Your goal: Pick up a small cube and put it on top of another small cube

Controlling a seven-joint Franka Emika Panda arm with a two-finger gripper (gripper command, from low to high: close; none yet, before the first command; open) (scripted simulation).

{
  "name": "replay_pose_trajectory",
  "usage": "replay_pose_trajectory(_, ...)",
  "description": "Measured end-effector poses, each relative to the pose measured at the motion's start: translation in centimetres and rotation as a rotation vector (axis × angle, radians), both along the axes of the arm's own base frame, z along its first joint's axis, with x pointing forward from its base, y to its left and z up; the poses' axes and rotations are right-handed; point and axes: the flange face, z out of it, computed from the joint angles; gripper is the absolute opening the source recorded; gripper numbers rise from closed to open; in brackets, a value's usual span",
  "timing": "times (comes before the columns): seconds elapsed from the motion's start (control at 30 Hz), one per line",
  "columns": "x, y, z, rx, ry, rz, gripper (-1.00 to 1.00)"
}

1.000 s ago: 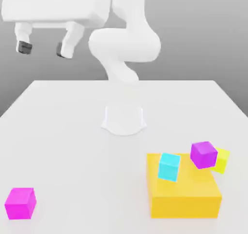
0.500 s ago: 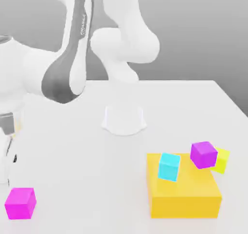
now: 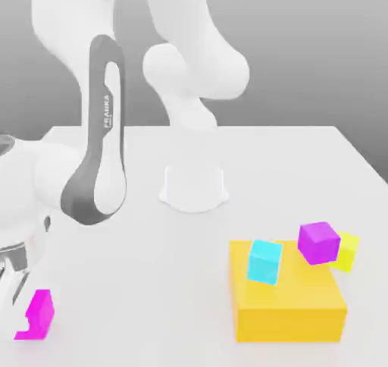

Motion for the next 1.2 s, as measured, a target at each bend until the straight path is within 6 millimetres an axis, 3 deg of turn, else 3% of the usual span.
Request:
replay_pose_trajectory(0.07, 0.1, 0.6, 2.3, -0.001, 0.001, 0.022, -1.0)
replay_pose_trajectory(0.13, 1.1, 3.1, 3.5, -0.004, 0.006, 0.131, -1.0)
replay_pose_trajectory(0.37, 3.6, 13.9, 6.8, -0.016, 0.018, 0.579, -1.0)
replay_pose_trajectory(0.57, 3.5, 24.6, 9.4, -0.022, 0.024, 0.995, -1.0)
replay_pose_trajectory(0.73, 1.7, 32.0, 11.3, -0.022, 0.025, 1.318, -1.0)
replay_pose_trajectory(0.87, -0.5, 36.7, 12.7, -0.019, 0.023, 1.559, -1.0)
replay_pose_trajectory(1.2, -9.2, 48.0, 15.7, -0.001, 0.002, 2.207, -1.0)
